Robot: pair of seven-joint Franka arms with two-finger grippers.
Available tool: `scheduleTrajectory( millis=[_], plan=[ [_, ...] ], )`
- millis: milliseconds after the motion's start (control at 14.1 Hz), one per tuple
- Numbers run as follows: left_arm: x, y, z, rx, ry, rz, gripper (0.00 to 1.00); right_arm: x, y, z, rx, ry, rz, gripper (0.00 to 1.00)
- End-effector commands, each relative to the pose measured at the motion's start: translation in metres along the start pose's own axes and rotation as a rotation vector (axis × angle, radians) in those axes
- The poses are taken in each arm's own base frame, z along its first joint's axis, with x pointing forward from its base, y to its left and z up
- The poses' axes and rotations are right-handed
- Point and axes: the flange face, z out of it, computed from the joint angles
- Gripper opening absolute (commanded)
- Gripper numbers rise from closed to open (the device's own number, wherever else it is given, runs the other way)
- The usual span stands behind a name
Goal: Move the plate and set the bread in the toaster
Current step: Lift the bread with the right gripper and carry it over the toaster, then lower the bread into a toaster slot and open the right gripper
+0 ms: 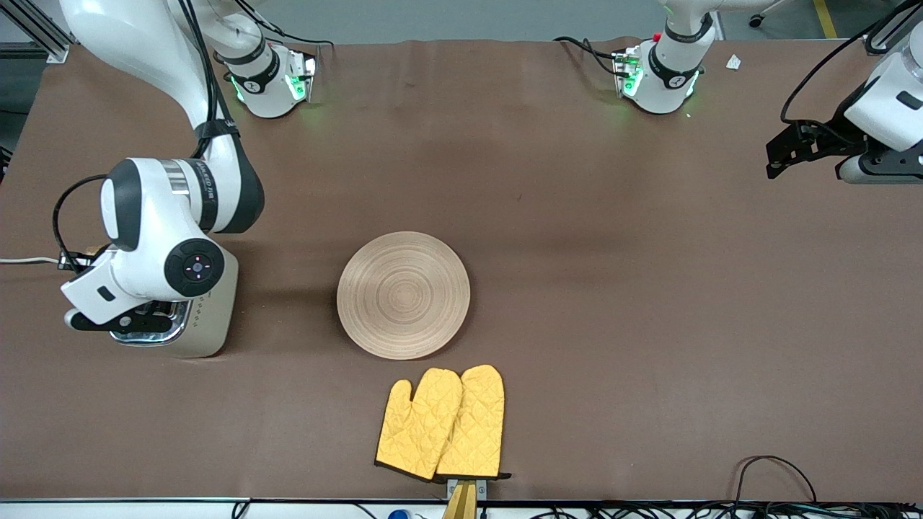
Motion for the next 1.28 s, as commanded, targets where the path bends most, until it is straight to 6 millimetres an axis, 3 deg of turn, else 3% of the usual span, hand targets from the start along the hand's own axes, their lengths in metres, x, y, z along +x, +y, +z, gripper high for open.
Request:
scheduleTrajectory(
  millis=[0,567,708,850,921,1062,1133,1204],
  plan=[
    [-0.003,-0.003,-0.006,-0.003,0.015,0.011,1.00,-0.003,-0.008,0.004,-0.008,0.011,0.023,0.00],
    [-0.001,-0.004,-0.008,-0.001,0.024,0.009,1.00,0.003,-0.059,0.015,0.102,0.019,0.150,0.01],
    [0.000,-0.004,-0.007,0.000,0.022,0.009,1.00,0.004,-0.063,0.019,0.169,-0.007,0.185,0.02],
    [0.000,-0.004,-0.008,-0.001,0.024,0.011,1.00,0.006,-0.057,0.034,0.276,-0.075,0.222,0.10],
    [0.000,-0.004,-0.008,-0.001,0.024,0.011,1.00,0.007,-0.050,0.040,0.324,-0.105,0.238,0.20],
    [0.000,-0.004,-0.008,-0.005,0.025,0.009,1.00,0.008,-0.037,0.044,0.349,-0.120,0.256,0.54],
    [0.000,-0.004,-0.008,-0.003,0.025,0.009,1.00,0.006,-0.030,0.042,0.356,-0.114,0.251,0.82],
    [0.000,-0.004,-0.008,-0.003,0.025,0.009,1.00,0.002,-0.021,0.036,0.367,-0.101,0.252,0.99]
  ],
)
